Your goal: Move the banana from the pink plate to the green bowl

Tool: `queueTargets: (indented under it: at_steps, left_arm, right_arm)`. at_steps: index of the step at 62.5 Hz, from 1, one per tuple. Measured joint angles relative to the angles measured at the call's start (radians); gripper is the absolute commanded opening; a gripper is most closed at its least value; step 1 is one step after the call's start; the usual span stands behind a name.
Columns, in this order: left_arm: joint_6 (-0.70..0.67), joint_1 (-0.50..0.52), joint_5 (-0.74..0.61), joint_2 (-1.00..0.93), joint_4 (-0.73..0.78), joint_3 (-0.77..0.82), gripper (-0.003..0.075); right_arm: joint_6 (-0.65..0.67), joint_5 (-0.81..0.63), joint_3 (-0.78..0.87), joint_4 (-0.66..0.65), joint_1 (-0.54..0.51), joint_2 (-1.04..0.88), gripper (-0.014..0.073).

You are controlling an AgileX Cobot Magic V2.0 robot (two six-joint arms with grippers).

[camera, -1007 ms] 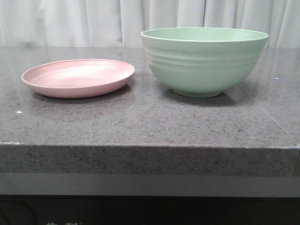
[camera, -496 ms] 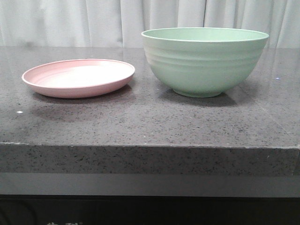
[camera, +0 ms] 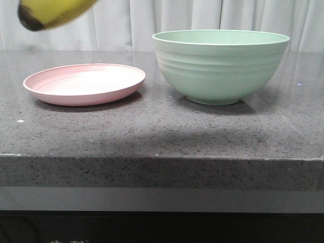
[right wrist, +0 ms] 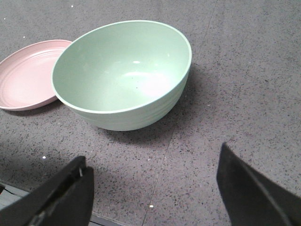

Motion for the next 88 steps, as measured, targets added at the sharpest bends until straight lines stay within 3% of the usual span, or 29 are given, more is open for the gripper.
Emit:
queueTargets:
  at_steps: [29,44,55,71,88]
  left_arm:
    - [0.004,-0.021,-0.053,0.018,-0.010,0.000,0.0188]
    - [0.004,-0.021,-0.053,0.018,-0.010,0.000,0.0188]
    - [0.005,-0.021,-0.053,0.018,-0.010,0.000,0.0188]
    - [0.005,-0.021,-0.053,0.018,-0.010,0.000,0.0188]
    - [0.007,-0.021,-0.055,0.018,-0.012,0.000,0.0188]
  right_arm:
    - [-0.013,0.031,0.000,0.009,0.000,0.000,0.0563]
    - [-0.159,0.095,0.000,0.184,0.000,0.028,0.0663]
    - [-0.407,0.105,0.000,0.456,0.000,0.077,0.0662]
    - [-0.884,0.177,0.000,0.879,0.000,0.151,0.0662]
    - [-1.312,0.190,0.000,1.133,0.077,0.285,0.0662]
